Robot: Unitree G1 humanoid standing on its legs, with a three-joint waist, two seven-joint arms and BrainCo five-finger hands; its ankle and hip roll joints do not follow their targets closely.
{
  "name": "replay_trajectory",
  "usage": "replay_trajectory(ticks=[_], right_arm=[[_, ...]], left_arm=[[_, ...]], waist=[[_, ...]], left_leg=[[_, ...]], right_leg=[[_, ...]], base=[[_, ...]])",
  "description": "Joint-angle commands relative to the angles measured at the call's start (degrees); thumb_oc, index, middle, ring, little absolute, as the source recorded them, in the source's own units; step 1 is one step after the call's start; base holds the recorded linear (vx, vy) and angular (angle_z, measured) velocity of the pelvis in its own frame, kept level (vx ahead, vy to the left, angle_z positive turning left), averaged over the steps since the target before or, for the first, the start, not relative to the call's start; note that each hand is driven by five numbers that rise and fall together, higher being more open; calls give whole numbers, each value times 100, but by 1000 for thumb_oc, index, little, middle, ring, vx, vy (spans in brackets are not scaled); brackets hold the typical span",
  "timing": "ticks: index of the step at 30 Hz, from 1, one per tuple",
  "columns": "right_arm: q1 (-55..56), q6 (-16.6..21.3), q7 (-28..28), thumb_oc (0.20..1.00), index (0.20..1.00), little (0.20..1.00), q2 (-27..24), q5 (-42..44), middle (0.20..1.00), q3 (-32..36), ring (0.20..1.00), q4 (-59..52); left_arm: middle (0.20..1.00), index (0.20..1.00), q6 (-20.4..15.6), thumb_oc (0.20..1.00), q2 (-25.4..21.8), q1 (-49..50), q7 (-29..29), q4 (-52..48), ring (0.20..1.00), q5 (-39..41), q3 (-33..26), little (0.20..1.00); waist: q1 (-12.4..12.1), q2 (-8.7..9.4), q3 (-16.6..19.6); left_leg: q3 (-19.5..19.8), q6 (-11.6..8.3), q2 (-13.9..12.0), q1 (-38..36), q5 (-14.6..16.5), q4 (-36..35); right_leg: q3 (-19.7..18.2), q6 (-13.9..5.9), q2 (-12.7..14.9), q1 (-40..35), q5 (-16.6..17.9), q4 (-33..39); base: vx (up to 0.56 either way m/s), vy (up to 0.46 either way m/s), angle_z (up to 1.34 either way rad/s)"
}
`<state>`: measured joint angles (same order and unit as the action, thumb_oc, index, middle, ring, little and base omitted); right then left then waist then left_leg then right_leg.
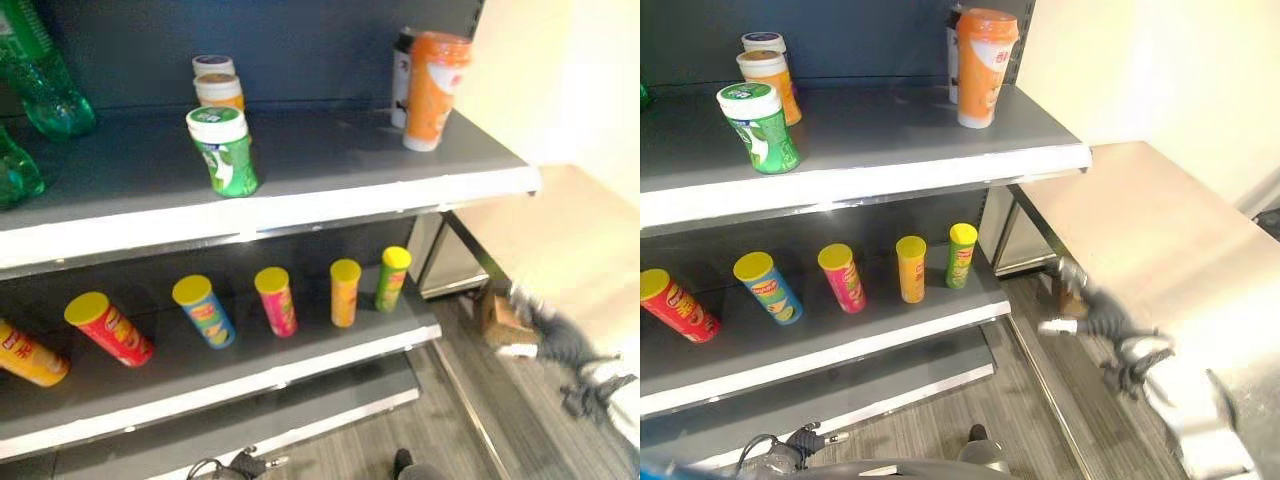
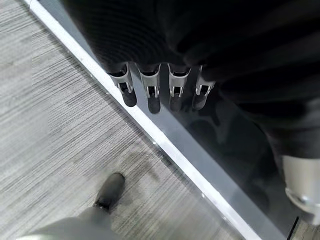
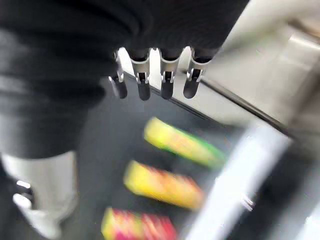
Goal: Put the goods on the table back onto the shelves and tidy them up.
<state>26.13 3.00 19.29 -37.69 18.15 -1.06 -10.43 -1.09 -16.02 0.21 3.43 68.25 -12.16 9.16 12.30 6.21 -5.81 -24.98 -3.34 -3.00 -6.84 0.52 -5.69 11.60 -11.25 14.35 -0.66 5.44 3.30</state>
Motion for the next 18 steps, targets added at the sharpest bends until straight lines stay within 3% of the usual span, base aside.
replay_trajectory(ticks=[1, 5, 6, 7, 11, 15, 18], right_arm=[[-560, 76, 223, 1000, 1000, 1000, -148, 445, 1000, 122, 1000, 116], [-316, -87, 349, 1000, 1000, 1000, -144, -445, 1000, -347, 1000, 1764], [-566, -52, -69, 1000, 1000, 1000, 229, -982, 1000, -590, 1000, 3100], [-590, -35, -75, 1000, 1000, 1000, 238, -985, 1000, -605, 1000, 3126], [-1655, -179, -1323, 1000, 1000, 1000, 1503, -1509, 1000, -706, 1000, 6134], [-2127, -230, -1961, 1000, 1000, 1000, 2018, -1257, 1000, -442, 1000, 7380], [-2211, -259, -2013, 1000, 1000, 1000, 2036, -1449, 1000, -520, 1000, 7719]], left_arm=[[1000, 1000, -38, 1000, -266, -157, -91, 62, 1000, -56, -124, 1000], [1000, 1000, -48, 1000, -296, -134, -284, -52, 1000, -220, 72, 1000], [1000, 1000, -64, 1000, -254, -210, -249, -52, 1000, -182, 202, 1000], [1000, 1000, -64, 1000, -261, -214, -249, -50, 1000, -182, 195, 1000], [1000, 1000, -45, 1000, -112, -440, 22, 32, 1000, 145, 373, 1000], [1000, 1000, -65, 1000, -90, -420, 176, 56, 1000, 462, 373, 1000], [1000, 1000, -96, 1000, -60, -335, 119, 94, 1000, 518, 359, 1000]], waist=[[-153, 220, -61], [-186, 192, -61], [-217, 163, -64], [-211, 170, -71], [-316, 76, -119], [-414, -26, -151], [-481, -66, -132]], left_leg=[[-196, -118, -179, -193, 187, 69], [-140, -144, -167, -182, 176, 70], [-107, -140, -171, -169, 163, 71], [-105, -140, -171, -170, 163, 72], [-10, -99, -168, -170, 157, 78], [52, -92, -187, -243, 182, 87], [79, -106, -187, -315, 200, 88]], right_leg=[[58, -313, 394, 380, 342, -371], [206, -306, 445, 291, 301, -334], [265, -304, 449, 256, 291, -320], [267, -304, 449, 253, 291, -319], [298, -267, 423, 193, 234, -293], [318, -224, 393, 106, 165, -288], [386, -194, 382, -1, 103, -274]], base=[[1, -3, 19], [7, -15, 13], [-1, -25, 13], [-6, -30, 10], [-12, -17, 6], [18, -43, 6], [46, -36, 5]])
